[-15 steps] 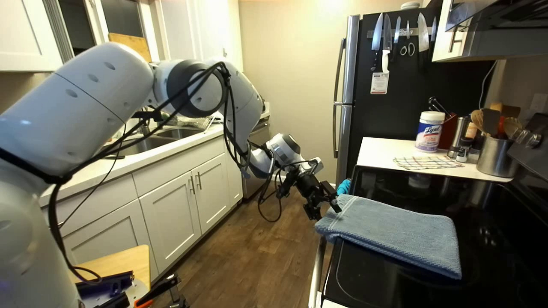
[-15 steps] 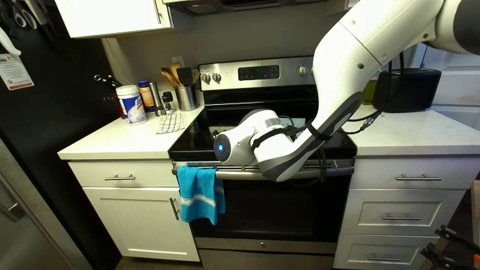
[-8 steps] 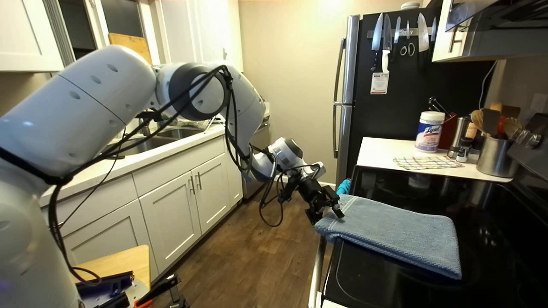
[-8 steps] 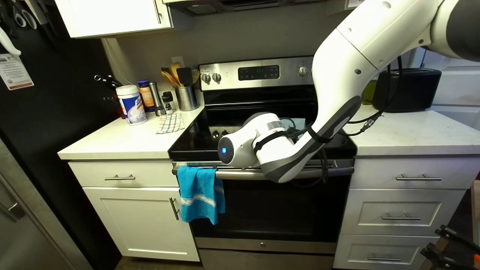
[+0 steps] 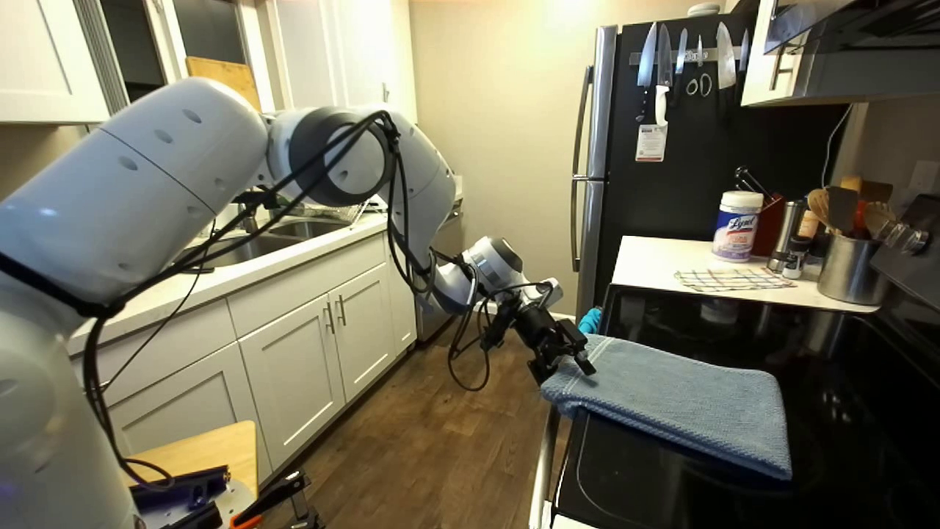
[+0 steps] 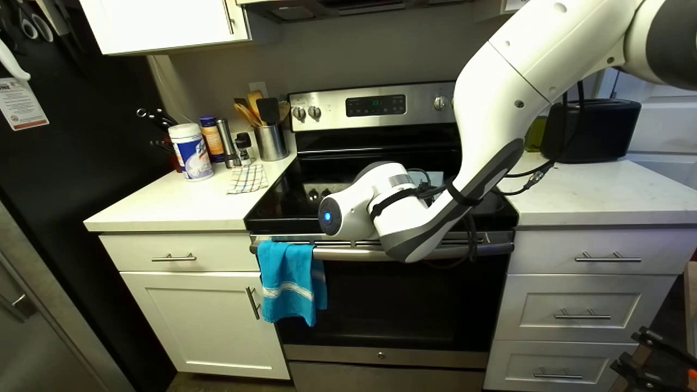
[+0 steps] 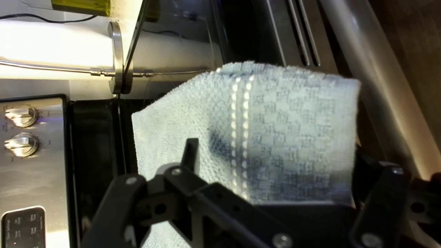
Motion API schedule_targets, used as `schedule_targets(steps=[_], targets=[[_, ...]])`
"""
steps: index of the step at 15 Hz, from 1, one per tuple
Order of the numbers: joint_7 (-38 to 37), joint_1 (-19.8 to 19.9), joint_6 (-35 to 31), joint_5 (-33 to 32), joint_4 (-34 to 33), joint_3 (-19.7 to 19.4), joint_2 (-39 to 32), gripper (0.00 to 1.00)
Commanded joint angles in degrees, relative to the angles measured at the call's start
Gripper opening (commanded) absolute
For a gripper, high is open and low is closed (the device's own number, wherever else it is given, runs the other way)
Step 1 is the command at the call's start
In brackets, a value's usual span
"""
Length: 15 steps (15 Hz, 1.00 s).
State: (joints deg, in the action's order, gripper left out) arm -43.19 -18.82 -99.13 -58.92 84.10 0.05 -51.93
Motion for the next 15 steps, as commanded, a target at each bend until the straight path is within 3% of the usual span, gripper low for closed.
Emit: schedule_targets(steps=[1, 15], targets=[[1.2, 0.1, 0.9, -1.1, 0.1, -0.3, 0.4, 1.0], [1.8, 0.3, 0.9, -1.5, -0.7, -0.8, -1.3, 1.0]])
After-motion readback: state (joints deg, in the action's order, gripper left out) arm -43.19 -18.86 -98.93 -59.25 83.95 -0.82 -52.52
